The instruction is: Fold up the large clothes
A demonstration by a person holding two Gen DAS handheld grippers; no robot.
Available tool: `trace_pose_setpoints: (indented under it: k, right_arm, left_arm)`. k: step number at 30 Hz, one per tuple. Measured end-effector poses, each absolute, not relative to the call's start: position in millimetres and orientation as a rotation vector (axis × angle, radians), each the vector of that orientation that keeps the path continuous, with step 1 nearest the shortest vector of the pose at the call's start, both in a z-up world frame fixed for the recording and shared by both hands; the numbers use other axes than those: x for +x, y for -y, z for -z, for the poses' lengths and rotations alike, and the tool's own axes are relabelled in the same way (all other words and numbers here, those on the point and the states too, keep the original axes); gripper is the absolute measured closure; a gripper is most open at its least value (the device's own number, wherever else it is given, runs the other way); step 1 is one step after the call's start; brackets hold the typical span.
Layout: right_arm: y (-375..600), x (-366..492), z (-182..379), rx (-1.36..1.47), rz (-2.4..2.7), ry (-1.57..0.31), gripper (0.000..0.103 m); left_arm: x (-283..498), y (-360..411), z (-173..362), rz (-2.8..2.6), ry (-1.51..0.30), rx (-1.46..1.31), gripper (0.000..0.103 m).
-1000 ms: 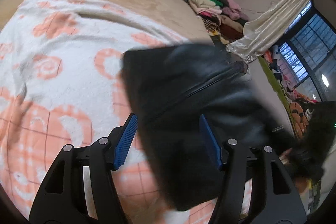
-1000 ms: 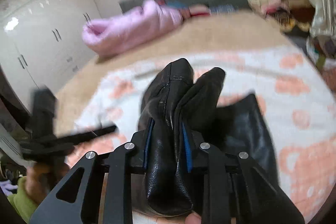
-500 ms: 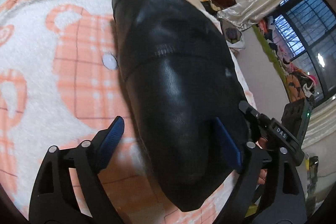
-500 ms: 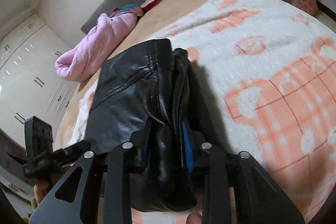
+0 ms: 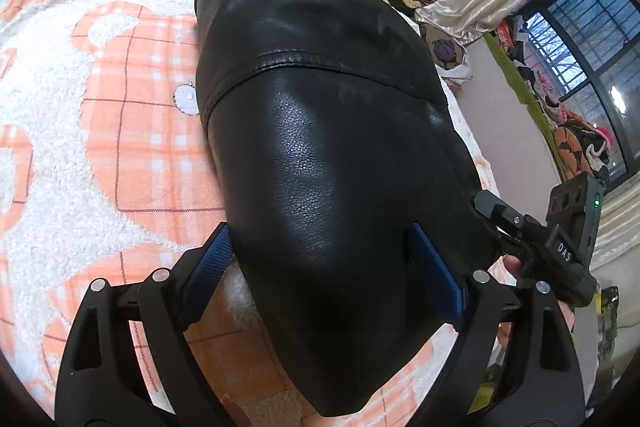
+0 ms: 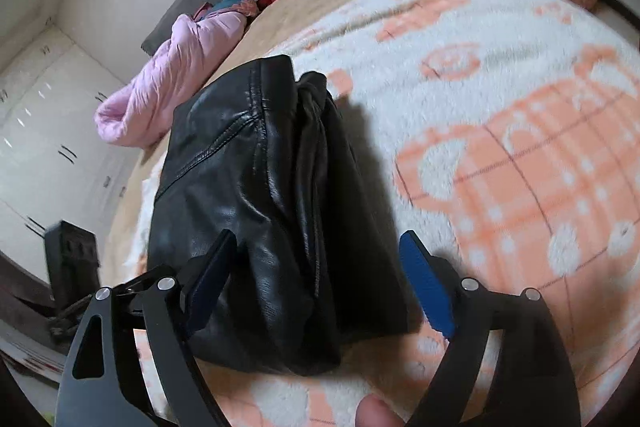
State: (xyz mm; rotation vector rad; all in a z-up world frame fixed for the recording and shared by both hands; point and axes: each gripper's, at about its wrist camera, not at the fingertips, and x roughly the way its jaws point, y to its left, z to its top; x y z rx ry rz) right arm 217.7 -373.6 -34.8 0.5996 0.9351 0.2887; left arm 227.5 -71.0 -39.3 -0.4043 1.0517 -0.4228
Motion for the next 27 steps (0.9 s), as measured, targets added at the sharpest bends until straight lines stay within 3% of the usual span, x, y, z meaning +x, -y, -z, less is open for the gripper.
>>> trace_pose_setpoints:
  k: [2, 3, 6, 8, 17, 23, 27]
  right_arm:
    - [376.8, 218.1, 37.2, 0.624, -0.292, -0.942, 0.024]
    - [375.4, 219.1, 38.2, 0.629, -0.305, -0.946, 0.039]
    - [368.2, 220.4, 38.8, 0.627, -0.342, -0.958, 0.064]
    - [364.2, 219.0, 38.4, 0.645, -0.363, -0.957, 0.074]
    - [346.2, 193.8, 39.7, 0.779, -0.395, -0.945, 0.074]
    - [343.5, 197.1, 0.2, 0.510, -0.294, -0.824, 0.084]
    - [358.6, 212.9, 1.9, 0.411, -0.221, -0.802, 0.082]
  left_arm:
    - [227.4, 70.9, 38.9, 0.422, -1.050, -0.401, 0.022]
    - [227.5, 70.8, 38.4, 0.419, -1.048, -0.394, 0.022]
    - [228.4, 78.9, 34.9, 0.412, -1.045, -0.370, 0.022]
    - [228.7, 78.8, 34.9, 0.409, -1.046, -0.363, 0.022]
    - [235.3, 65.0, 43.4, 0.379, -1.082, -0.388, 0.018]
    - [232.9, 76.4, 29.6, 0.413, -1.047, -0.351, 0.018]
    - [231.4, 85.4, 25.4, 0.434, -1.033, -0.318, 0.018]
